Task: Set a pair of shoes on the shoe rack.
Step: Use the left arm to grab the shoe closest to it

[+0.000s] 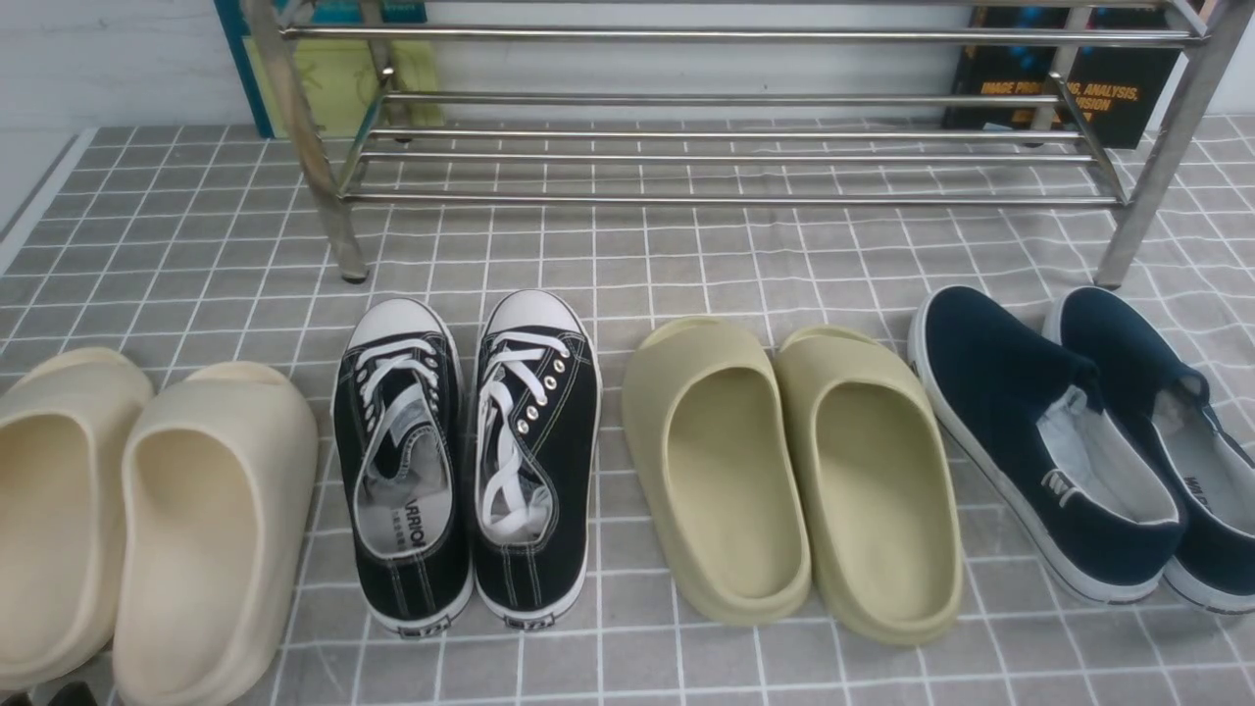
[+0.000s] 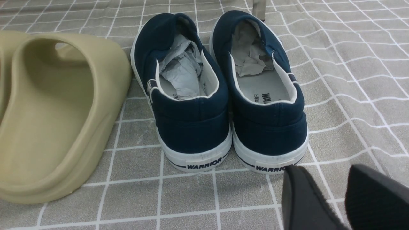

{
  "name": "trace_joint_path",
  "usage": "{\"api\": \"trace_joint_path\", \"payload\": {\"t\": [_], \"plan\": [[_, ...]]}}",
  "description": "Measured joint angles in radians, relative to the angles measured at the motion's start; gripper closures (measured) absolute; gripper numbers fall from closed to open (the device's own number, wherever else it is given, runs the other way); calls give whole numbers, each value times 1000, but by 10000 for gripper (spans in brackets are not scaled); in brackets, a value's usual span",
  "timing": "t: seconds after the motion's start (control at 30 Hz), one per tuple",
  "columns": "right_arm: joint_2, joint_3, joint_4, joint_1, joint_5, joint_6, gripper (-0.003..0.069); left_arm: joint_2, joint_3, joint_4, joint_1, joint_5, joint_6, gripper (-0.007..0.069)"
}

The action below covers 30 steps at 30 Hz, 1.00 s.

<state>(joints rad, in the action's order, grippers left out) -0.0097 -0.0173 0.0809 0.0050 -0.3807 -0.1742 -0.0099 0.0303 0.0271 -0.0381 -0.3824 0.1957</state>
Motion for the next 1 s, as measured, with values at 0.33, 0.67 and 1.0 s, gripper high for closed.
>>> {"api": "trace_joint_path", "payload": {"t": [0.33, 0.67, 1.0], "plan": [[0, 0, 0, 0, 0, 0, 413, 0, 0, 55, 0, 2, 0, 386], [0, 0, 0, 0, 0, 0, 413, 0, 0, -273, 0, 83, 190, 386], [0, 0, 0, 0, 0, 0, 413, 0, 0, -730, 0, 120, 524, 386]]}}
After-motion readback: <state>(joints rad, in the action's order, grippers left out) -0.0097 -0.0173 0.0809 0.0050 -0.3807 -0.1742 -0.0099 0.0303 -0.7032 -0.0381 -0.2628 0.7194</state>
